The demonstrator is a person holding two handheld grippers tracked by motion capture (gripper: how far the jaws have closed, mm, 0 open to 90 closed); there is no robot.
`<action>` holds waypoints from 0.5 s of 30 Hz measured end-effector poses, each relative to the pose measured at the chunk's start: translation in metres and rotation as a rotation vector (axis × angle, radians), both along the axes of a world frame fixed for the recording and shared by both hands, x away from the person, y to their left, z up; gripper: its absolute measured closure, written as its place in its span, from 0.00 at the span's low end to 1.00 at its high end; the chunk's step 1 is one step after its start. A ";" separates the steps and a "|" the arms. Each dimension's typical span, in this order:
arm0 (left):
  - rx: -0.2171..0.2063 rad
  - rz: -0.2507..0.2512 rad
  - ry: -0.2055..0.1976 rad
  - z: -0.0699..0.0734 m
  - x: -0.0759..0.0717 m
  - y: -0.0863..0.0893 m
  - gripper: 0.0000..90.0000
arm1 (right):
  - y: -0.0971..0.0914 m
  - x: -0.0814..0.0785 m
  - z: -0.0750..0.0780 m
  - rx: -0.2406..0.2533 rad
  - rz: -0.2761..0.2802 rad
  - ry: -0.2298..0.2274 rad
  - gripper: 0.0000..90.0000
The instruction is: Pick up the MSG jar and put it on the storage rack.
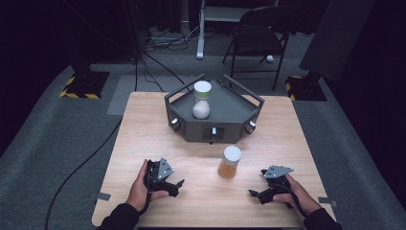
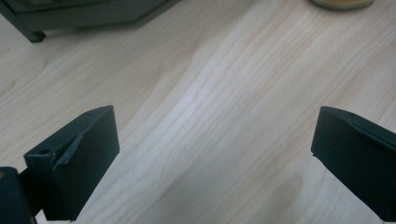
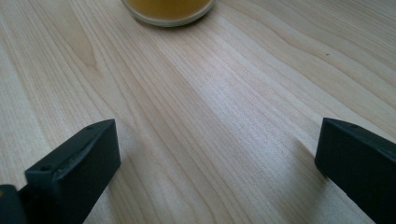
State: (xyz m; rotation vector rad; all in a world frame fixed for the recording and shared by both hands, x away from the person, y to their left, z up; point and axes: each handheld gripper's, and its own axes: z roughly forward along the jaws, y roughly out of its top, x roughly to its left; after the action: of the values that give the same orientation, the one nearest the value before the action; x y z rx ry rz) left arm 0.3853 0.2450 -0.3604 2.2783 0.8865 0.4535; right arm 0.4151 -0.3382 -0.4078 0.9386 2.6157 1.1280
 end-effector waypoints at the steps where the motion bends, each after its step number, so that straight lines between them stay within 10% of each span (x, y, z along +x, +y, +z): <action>1: 0.004 -0.007 0.011 0.000 0.000 0.003 0.01 | 0.000 0.000 0.000 0.000 0.000 0.000 0.00; 15: 0.068 0.012 0.041 -0.001 -0.007 0.018 0.01 | 0.000 0.000 0.000 0.000 0.000 0.000 0.00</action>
State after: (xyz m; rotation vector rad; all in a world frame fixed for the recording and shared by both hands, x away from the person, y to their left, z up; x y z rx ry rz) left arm 0.3787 0.2626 -0.3614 2.3527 0.9180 0.4495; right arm 0.4152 -0.3382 -0.4078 0.9387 2.6159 1.1279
